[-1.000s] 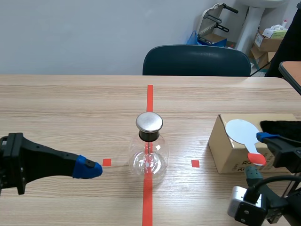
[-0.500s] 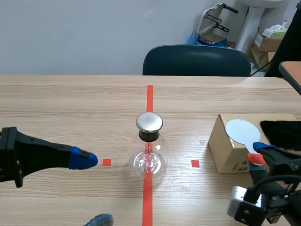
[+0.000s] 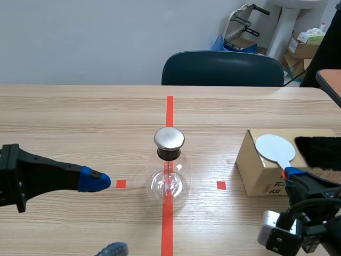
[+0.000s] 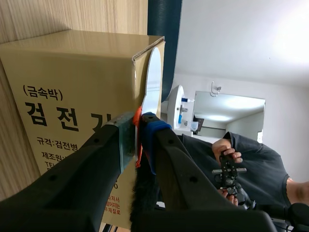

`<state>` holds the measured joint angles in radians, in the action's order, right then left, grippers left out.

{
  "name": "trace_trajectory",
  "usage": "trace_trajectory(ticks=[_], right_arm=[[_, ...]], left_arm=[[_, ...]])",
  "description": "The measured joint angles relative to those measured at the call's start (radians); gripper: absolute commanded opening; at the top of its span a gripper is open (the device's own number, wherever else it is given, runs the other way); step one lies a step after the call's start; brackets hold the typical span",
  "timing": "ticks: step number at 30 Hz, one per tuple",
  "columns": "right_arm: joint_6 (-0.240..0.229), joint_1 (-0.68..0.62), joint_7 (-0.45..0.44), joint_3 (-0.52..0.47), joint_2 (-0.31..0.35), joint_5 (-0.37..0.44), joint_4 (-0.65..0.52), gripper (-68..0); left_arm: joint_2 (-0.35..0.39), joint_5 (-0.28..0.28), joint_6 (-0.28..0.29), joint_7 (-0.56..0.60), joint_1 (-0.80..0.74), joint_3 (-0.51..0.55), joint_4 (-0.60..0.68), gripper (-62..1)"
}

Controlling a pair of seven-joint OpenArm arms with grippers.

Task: Do the electroscope experiment

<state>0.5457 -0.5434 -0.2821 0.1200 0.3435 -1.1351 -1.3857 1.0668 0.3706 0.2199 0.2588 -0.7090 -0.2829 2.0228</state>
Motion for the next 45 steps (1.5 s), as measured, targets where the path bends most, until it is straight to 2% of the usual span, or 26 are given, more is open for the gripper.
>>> trace_trajectory(ticks=[4, 45], right_arm=[[0.0, 0.0, 0.0, 0.0, 0.0, -0.021, 0.0, -66.7], [0.0, 0.0, 0.0, 0.0, 0.0, -0.021, 0.0, -66.7]], left_arm=[[0.0, 0.0, 0.0, 0.0, 0.0, 0.0, 0.0, -17.2], [0.0, 0.0, 0.0, 0.0, 0.0, 0.0, 0.0, -17.2]])
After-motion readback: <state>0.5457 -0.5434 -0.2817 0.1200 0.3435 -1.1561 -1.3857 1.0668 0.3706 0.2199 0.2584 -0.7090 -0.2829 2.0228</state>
